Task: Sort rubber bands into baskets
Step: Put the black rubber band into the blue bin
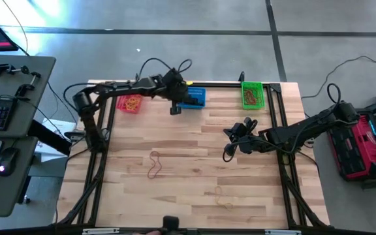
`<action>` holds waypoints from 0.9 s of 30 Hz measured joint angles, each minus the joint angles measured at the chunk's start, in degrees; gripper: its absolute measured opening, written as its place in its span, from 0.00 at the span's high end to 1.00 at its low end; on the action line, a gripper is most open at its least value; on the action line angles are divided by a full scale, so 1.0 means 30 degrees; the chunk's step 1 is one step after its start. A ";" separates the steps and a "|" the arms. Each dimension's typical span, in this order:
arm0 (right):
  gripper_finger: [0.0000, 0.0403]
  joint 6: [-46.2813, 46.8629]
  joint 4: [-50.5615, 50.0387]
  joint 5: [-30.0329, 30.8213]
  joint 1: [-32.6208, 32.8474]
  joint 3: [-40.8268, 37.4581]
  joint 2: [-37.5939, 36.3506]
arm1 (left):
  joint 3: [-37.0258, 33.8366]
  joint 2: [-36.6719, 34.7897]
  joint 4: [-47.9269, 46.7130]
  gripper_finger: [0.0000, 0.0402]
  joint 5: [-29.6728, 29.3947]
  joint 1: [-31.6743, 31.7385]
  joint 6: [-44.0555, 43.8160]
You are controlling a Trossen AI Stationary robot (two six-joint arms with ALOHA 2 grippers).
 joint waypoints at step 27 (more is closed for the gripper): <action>1.00 -0.0291 0.0022 -0.2317 -0.0398 0.0000 0.0004 | 0.2470 0.2587 -0.1179 0.78 -0.0078 0.1241 0.0257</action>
